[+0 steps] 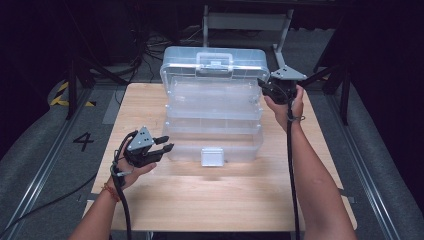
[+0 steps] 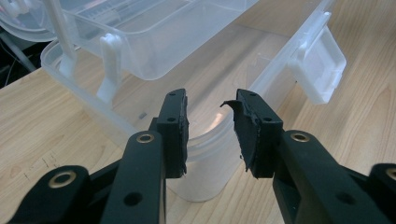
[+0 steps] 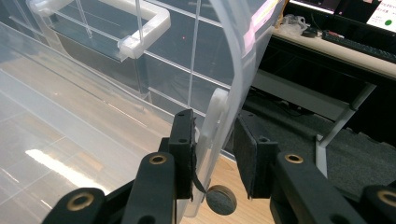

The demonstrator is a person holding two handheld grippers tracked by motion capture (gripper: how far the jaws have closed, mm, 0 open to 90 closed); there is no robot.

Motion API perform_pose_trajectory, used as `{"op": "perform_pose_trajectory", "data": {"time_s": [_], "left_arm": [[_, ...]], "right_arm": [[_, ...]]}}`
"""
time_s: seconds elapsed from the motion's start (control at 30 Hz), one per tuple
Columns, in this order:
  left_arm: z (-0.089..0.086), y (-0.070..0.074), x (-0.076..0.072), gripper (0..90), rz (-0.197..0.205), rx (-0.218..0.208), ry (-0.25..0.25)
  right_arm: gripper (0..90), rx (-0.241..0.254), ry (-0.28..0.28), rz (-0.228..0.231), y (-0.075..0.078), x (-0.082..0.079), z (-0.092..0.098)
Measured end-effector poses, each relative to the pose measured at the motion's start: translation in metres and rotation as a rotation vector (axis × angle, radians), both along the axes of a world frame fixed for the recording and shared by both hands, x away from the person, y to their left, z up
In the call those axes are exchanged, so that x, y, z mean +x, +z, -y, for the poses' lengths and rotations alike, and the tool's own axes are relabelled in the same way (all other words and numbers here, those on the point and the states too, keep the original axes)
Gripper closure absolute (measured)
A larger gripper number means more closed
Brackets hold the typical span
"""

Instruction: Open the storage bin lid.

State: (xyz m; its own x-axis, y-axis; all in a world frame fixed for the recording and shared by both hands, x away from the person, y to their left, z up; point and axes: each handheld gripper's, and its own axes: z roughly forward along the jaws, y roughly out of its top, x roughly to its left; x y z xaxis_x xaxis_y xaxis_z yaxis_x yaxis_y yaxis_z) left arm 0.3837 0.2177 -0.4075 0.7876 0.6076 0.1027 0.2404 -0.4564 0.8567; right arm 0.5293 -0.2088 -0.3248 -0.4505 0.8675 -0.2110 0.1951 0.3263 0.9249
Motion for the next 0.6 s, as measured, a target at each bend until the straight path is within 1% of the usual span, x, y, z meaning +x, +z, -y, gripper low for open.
{"op": "perform_pose_trajectory", "data": {"time_s": [0.07,0.13,0.33,0.47,0.5,0.6], "left_arm": [[0.0002,0.0,0.0,65.3,0.0,0.001,0.0],[0.0004,-0.0001,0.0001,64.9,0.0,0.001,0.0],[0.0013,-0.0004,0.0009,63.9,0.001,0.003,-0.007],[0.002,-0.0007,0.0006,63.7,0.004,0.005,-0.002],[0.0021,-0.0007,0.0004,63.7,0.0,0.005,-0.003],[0.002,-0.0009,0.0006,63.6,0.002,0.004,-0.006]], "right_arm": [[70.8,0.003,0.001,0.002,-0.0002,0.0002,0.0007],[71.2,0.024,0.007,-0.002,-0.001,0.0009,0.002],[71.5,0.019,0.005,0.001,-0.0008,0.0023,0.0015],[71.5,0.018,0.01,-0.009,0.0006,0.0042,0.0018],[71.5,0.016,0.012,-0.012,0.0011,0.0048,0.0016],[71.8,0.021,0.013,-0.012,0.0015,0.0073,0.0022]]}}
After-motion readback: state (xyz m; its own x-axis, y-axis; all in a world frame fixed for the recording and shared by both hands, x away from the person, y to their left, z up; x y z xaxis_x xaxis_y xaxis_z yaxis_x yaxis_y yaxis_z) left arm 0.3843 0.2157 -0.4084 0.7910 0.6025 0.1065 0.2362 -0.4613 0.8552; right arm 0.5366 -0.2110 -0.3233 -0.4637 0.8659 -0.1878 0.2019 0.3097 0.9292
